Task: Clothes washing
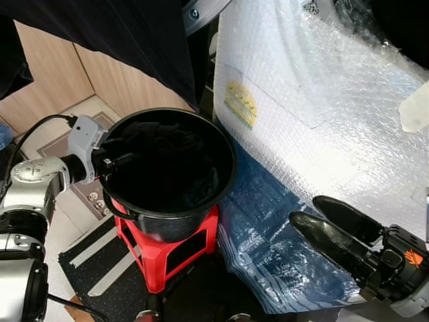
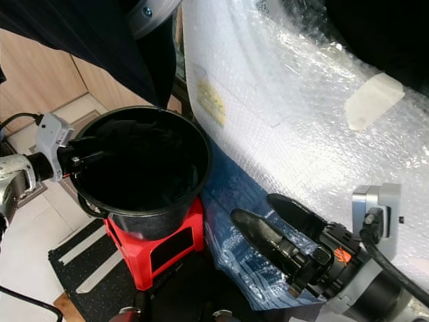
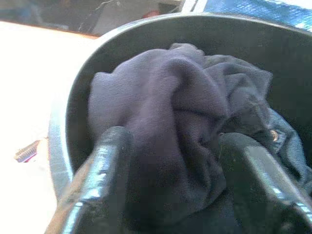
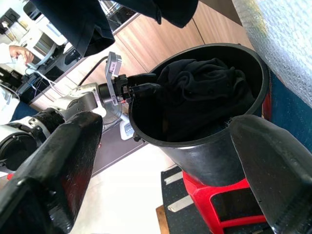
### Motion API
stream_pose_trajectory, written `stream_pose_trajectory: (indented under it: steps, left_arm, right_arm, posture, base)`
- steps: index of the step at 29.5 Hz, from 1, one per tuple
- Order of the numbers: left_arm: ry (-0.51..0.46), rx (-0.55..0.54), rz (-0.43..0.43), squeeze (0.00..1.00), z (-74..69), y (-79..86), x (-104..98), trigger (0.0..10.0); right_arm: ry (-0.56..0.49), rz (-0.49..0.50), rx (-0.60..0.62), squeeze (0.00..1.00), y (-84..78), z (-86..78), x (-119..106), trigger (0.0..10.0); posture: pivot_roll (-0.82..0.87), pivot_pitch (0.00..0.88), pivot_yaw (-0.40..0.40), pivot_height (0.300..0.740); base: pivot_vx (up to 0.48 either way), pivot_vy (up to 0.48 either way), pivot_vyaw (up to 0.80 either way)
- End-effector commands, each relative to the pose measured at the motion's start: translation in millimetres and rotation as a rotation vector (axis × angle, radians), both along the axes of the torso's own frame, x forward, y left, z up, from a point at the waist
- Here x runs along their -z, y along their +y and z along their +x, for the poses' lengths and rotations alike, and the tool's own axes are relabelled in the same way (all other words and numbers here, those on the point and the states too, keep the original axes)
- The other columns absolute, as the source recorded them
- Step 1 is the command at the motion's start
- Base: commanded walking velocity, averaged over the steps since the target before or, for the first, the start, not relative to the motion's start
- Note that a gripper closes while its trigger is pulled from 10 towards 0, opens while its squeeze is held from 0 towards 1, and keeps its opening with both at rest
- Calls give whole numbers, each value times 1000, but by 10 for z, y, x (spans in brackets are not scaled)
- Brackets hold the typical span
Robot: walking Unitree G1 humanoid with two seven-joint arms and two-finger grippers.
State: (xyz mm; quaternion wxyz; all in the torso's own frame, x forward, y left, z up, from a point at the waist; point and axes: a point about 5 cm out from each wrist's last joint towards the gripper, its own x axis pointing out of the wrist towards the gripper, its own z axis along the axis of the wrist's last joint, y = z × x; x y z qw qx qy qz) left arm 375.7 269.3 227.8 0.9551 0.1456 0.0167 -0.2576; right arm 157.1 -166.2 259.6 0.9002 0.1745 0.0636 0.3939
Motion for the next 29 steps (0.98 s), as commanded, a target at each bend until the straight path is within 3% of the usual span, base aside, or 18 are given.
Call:
stream_pose_trajectory:
  steps: [1, 7, 8, 9, 16, 21, 29]
  left_arm:
    - [31, -64, 42, 1000, -1, 77, 71, 10000]
    - [21, -96, 63, 1000, 45, 30, 77, 10000]
    - [21, -99, 56, 467, 56, 14, 75, 10000]
    - [21, -105, 52, 0, 73, -10, 77, 10000]
    - [23, -98, 58, 0, 107, -87, 99, 10000]
    - [34, -65, 62, 0, 178, -291, 119, 10000]
    - [46, -50, 59, 0, 186, -338, 147, 10000]
  right_arm:
    - [-3, -10, -11, 0, 13, -32, -16, 10000]
    - [-7, -11, -7, 0, 13, -31, -25, 10000]
    - [-8, -11, -7, 0, 15, -32, -26, 10000]
    - [-10, -11, -7, 0, 18, -34, -30, 10000]
    - [-13, -9, -5, 0, 20, -33, -39, 10000]
    - [-14, -9, 11, 0, 30, -90, -70, 10000]
    - [-9, -8, 21, 0, 41, -146, -100, 10000]
  posture:
    - [-225, 380, -112, 740]
    - [-229, 379, -109, 740]
    - [-231, 378, -107, 740]
    - [-233, 378, -106, 740]
    - [-234, 378, -105, 740]
    - [-262, 390, -93, 740]
    - [-276, 411, -94, 740]
  base:
    - [0, 0, 0]
    - [0, 0, 0]
    - [0, 0, 0]
    - [0, 0, 0]
    - [0, 0, 0]
    - [0, 0, 0]
    - [0, 0, 0]
